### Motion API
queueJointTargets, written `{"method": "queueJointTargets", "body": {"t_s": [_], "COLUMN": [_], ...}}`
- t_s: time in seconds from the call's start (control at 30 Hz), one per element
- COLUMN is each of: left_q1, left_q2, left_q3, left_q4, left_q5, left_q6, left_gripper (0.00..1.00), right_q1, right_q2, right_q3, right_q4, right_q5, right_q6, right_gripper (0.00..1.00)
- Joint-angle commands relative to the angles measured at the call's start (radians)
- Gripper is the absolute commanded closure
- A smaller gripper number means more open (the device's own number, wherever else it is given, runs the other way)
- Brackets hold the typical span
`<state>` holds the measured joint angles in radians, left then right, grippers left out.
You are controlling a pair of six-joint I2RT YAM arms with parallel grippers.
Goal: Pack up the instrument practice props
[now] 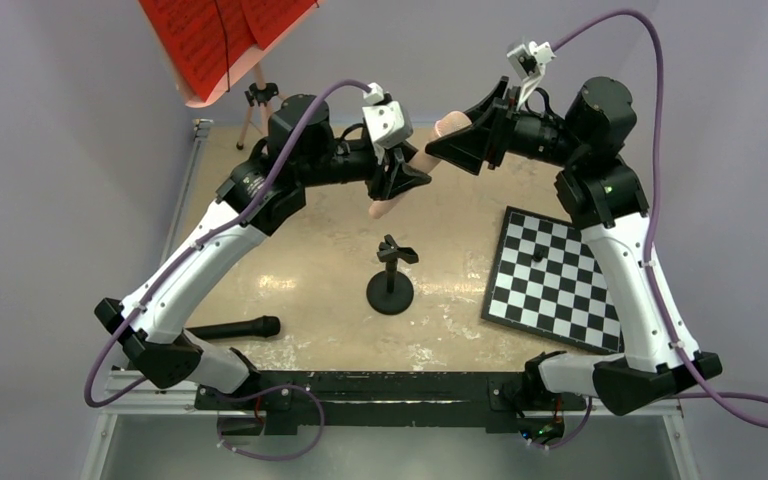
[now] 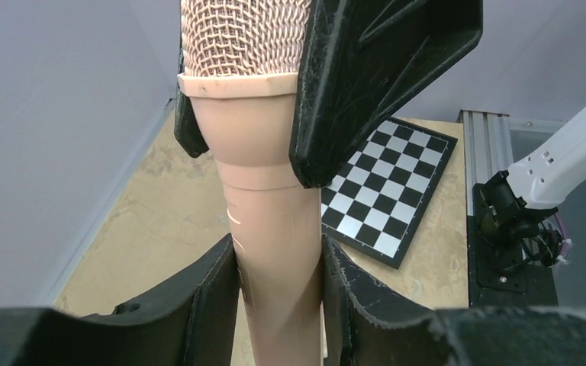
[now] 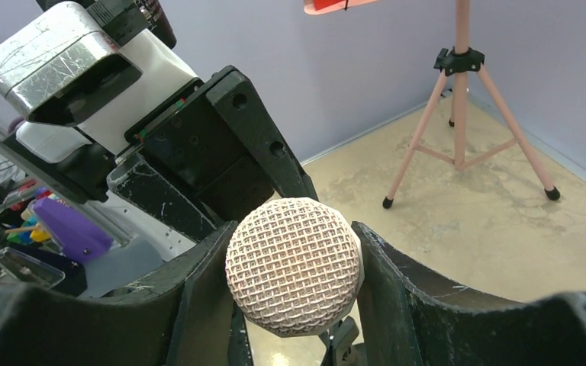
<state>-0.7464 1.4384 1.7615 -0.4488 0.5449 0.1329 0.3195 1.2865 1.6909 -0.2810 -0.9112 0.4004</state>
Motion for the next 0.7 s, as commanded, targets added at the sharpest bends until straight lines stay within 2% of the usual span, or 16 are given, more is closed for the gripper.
{"method": "queueJointTargets", "body": {"t_s": [0.0,0.07,0.1,0.13,0.2,0.3,0.47,0.53,0.67], "left_q1": [-0.007,-0.007,-0.005,-0.002,0.015,0.063,0.185,0.223,0.249], "left_q2": [0.023,0.021,0.014,0.005,-0.019,-0.071,-0.17,-0.197,-0.267], "left_q3": [0.043,0.042,0.038,0.033,0.019,-0.027,-0.074,-0.066,-0.094], "left_q4": [-0.049,-0.066,-0.076,-0.089,-0.138,-0.221,-0.392,-0.516,-0.824], "left_q5": [0.041,0.036,0.03,0.028,0.025,0.021,0.041,0.045,0.0], "left_q6": [0.028,0.043,0.055,0.077,0.126,0.209,0.368,0.514,0.918], "left_gripper": [0.81,1.0,1.0,1.0,1.0,1.0,1.0,1.0,1.0], "right_q1": [0.004,0.003,0.002,-0.001,-0.012,-0.044,-0.121,-0.142,-0.15], "right_q2": [-0.009,-0.013,-0.024,-0.038,-0.077,-0.128,-0.141,-0.15,-0.165], "right_q3": [-0.009,-0.02,-0.027,-0.035,-0.053,-0.079,-0.094,-0.135,-0.183], "right_q4": [0.043,0.046,0.045,0.044,0.056,0.092,0.051,0.056,0.049], "right_q5": [-0.062,-0.131,-0.156,-0.172,-0.205,-0.187,-0.194,-0.189,-0.19], "right_q6": [-0.003,-0.027,-0.044,-0.064,-0.108,-0.081,-0.058,-0.047,-0.086], "right_gripper": [0.89,0.44,0.12,0.02,0.01,0.01,0.01,0.01,0.01]}}
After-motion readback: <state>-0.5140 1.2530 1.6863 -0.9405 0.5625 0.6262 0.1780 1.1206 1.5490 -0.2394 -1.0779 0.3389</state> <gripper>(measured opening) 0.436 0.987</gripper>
